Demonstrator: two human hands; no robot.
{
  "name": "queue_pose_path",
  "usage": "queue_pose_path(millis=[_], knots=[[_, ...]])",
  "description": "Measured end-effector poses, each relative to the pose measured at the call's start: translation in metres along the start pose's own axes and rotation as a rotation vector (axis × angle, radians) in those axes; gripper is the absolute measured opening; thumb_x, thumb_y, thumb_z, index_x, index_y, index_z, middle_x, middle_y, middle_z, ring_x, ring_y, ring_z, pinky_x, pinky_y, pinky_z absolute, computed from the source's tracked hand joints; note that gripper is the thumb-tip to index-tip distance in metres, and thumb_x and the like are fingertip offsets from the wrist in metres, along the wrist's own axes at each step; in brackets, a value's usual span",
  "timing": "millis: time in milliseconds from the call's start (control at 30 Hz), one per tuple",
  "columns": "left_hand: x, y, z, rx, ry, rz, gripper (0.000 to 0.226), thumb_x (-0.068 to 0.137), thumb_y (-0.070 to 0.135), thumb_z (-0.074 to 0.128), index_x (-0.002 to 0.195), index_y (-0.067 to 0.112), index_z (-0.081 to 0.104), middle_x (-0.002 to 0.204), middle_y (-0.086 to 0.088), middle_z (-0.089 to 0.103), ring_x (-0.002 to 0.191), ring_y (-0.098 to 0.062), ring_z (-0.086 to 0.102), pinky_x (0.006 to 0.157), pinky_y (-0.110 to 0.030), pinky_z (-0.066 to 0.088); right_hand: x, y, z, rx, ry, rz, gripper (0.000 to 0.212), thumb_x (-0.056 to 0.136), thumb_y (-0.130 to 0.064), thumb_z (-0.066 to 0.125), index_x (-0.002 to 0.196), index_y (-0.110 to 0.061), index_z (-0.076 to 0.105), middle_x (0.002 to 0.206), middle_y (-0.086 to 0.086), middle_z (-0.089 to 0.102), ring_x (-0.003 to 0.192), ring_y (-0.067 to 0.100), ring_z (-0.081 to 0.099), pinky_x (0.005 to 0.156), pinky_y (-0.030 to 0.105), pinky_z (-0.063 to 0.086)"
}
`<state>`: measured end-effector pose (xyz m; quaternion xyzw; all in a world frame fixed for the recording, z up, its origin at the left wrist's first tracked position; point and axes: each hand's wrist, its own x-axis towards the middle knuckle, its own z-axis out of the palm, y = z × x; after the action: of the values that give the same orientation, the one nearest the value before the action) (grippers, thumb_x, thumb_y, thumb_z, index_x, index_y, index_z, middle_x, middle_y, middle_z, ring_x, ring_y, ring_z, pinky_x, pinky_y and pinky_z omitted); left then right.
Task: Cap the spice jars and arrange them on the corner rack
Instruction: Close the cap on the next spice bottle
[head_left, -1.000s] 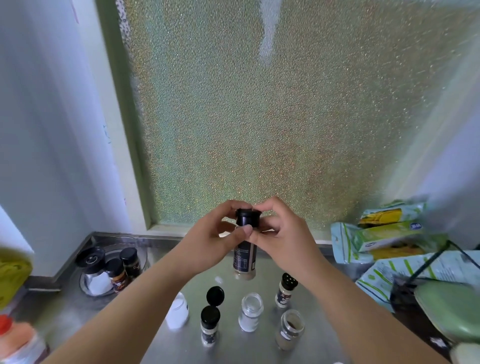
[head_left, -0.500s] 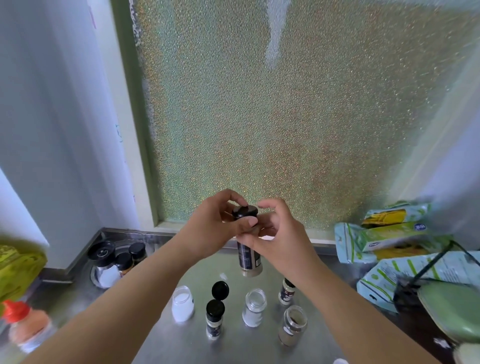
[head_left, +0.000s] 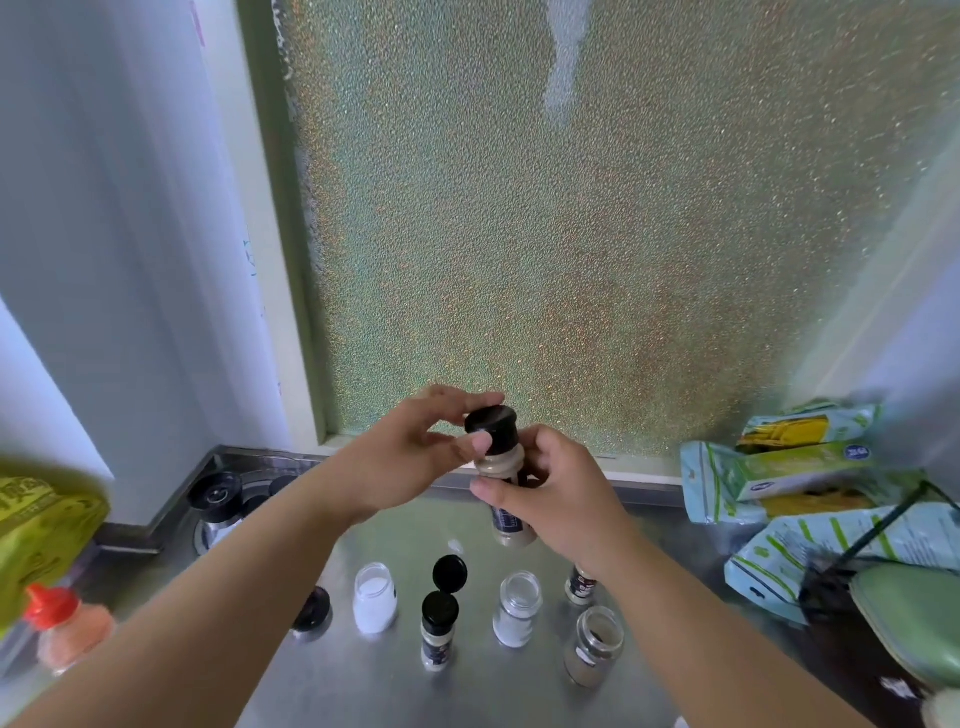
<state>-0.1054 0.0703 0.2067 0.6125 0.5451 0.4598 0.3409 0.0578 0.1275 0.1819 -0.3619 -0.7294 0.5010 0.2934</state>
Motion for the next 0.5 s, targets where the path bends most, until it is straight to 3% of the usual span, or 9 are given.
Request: queue_pose_path(millis=[100,167,233,300,367,467,500], knots=[[0.000,0.005,0.004,0.177,0.090,-0.060,0.056,0.072,0.055,0.057,0.122,0.030,0.052,0.112,0.003,0.049,0.104,-0.009,0.048,0.088,-0.021,0.038,0.000,-0.003,0.003,-0.056,0.047,-0.021,0.031,0.071,-0.021,0.078,0.092,-0.021,0.057,0.083,-0.002,0.069,0.062,-0.002,0.060,0.044,0.019,0.048],[0.004,0.012,0.009,0.328,0.281,-0.048,0.056,0.070,0.065,0.056,0.108,0.023,0.058,0.096,0.007,0.053,0.087,-0.003,0.049,0.075,-0.016,0.039,0.000,-0.006,0.005,-0.101,0.065,-0.047,0.031,0.072,-0.021,0.078,0.094,-0.019,0.056,0.082,-0.004,0.069,0.056,-0.003,0.057,0.043,0.015,0.047],[0.008,0.019,0.010,0.463,0.365,0.000,0.042,0.071,0.055,0.060,0.091,0.019,0.062,0.079,0.011,0.054,0.074,-0.001,0.049,0.066,-0.019,0.041,0.000,-0.006,0.007,-0.119,0.060,-0.055,0.032,0.072,-0.020,0.078,0.094,-0.017,0.056,0.082,-0.005,0.069,0.052,-0.001,0.057,0.043,0.016,0.048],[0.009,0.021,0.007,0.473,0.297,0.026,0.024,0.075,0.039,0.067,0.087,0.019,0.066,0.076,0.013,0.057,0.074,-0.006,0.055,0.070,-0.027,0.046,-0.001,-0.006,0.006,-0.115,0.055,-0.048,0.032,0.072,-0.019,0.078,0.094,-0.016,0.055,0.081,-0.004,0.069,0.052,0.000,0.056,0.043,0.022,0.051],[0.008,0.020,0.001,0.411,0.169,0.020,0.018,0.078,0.023,0.068,0.096,0.020,0.068,0.085,0.012,0.063,0.084,-0.008,0.060,0.083,-0.027,0.048,-0.001,-0.004,0.004,-0.113,0.053,-0.044,0.032,0.073,-0.019,0.078,0.096,-0.015,0.055,0.083,-0.002,0.069,0.053,0.000,0.056,0.044,0.021,0.051],[0.006,0.017,-0.003,0.067,0.009,-0.037,0.036,0.076,0.003,0.068,0.107,0.020,0.063,0.106,0.007,0.067,0.103,-0.002,0.060,0.096,-0.023,0.042,0.001,-0.003,0.004,-0.124,0.056,-0.043,0.034,0.072,-0.020,0.078,0.097,-0.017,0.056,0.087,-0.003,0.069,0.055,-0.005,0.056,0.044,0.007,0.043],[0.005,0.017,-0.001,-0.021,0.012,-0.060,0.039,0.073,0.004,0.068,0.107,0.023,0.062,0.111,0.007,0.065,0.108,-0.002,0.058,0.099,-0.024,0.039,0.002,-0.002,0.004,-0.126,0.059,-0.044,0.034,0.072,-0.020,0.078,0.098,-0.019,0.056,0.089,-0.003,0.069,0.057,-0.006,0.057,0.044,0.006,0.042]])
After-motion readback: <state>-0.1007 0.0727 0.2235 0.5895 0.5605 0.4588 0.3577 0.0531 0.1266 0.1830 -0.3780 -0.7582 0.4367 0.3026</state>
